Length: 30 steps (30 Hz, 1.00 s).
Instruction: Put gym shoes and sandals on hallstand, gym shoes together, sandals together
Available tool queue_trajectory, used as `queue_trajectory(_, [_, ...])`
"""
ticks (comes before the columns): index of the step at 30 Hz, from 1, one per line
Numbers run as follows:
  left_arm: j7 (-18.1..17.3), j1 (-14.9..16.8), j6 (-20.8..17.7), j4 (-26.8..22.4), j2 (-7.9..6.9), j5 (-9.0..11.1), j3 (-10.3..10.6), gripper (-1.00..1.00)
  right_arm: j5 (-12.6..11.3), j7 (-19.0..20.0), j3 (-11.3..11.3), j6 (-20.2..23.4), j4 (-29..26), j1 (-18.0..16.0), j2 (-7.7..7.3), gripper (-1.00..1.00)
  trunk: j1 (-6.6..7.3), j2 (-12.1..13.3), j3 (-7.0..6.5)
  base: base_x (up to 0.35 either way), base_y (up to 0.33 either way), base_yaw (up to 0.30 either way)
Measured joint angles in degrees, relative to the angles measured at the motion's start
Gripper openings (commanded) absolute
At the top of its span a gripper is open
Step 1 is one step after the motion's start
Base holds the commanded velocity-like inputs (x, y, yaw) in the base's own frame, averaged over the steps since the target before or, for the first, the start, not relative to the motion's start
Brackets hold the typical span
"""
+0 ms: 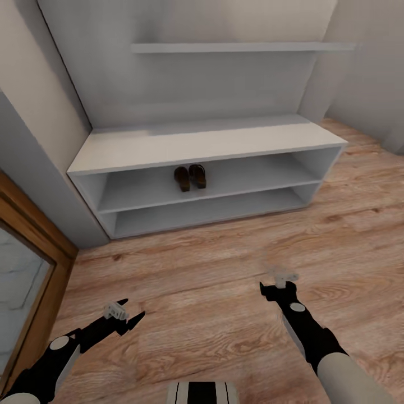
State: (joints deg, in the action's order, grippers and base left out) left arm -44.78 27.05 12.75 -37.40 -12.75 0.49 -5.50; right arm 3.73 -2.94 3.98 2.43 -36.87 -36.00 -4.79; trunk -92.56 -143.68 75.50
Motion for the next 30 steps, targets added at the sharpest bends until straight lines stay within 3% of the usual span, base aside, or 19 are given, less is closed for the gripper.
queue_trajectory(8, [3.21, 0.00, 0.02, 0.04, 0.07, 0.00, 0.23, 1.00, -0.96, 1.93, 0.05, -4.87, 3.31, 3.15, -2.80, 1.00, 0.00, 0.00, -0.20, 0.000, 0.000, -0.261])
queue_trajectory(17, [4.10, 0.00, 0.00, 0.10, 0.13, 0.00, 0.21, 1.00, -8.41, 2.92, -0.16, -13.22, 12.57, 4.78, -6.21, 1.00, 0.00, 0.00, -0.42, 0.000, 0.000, -0.261])
queue_trajectory(20, [4.44, 0.00, -0.03, 0.10, 0.16, 0.00, 0.15, 1.00, -9.95, 6.19, -0.16, -15.45, 14.89, 4.89, -7.57, 1.00, 0.00, 0.00, -0.49, 0.000, 0.000, -0.262])
queue_trajectory(26, [6.97, 0.00, -0.08, 0.14, 0.17, 0.01, 0.06, 1.00, -10.61, 12.05, -0.28, -16.46, 15.87, 4.93, -9.67, 1.00, 0.00, 0.00, -0.55, 0.000, 0.000, -0.266])
queue_trajectory(29, [9.75, 0.00, -0.08, 0.41, 0.21, 0.10, 0.09, 1.00, -10.74, 13.51, -0.30, -16.64, 16.08, 4.94, -10.49, 1.00, 0.00, 0.00, -0.55, 0.000, 0.000, -0.268])
queue_trajectory(30, [12.33, 0.00, -0.02, 0.54, 0.44, 0.20, 0.13, 1.00, -11.03, 13.87, -0.39, -16.93, 16.57, 4.94, -10.80, 1.00, 0.00, 0.00, -0.55, 0.000, 0.000, -0.268])
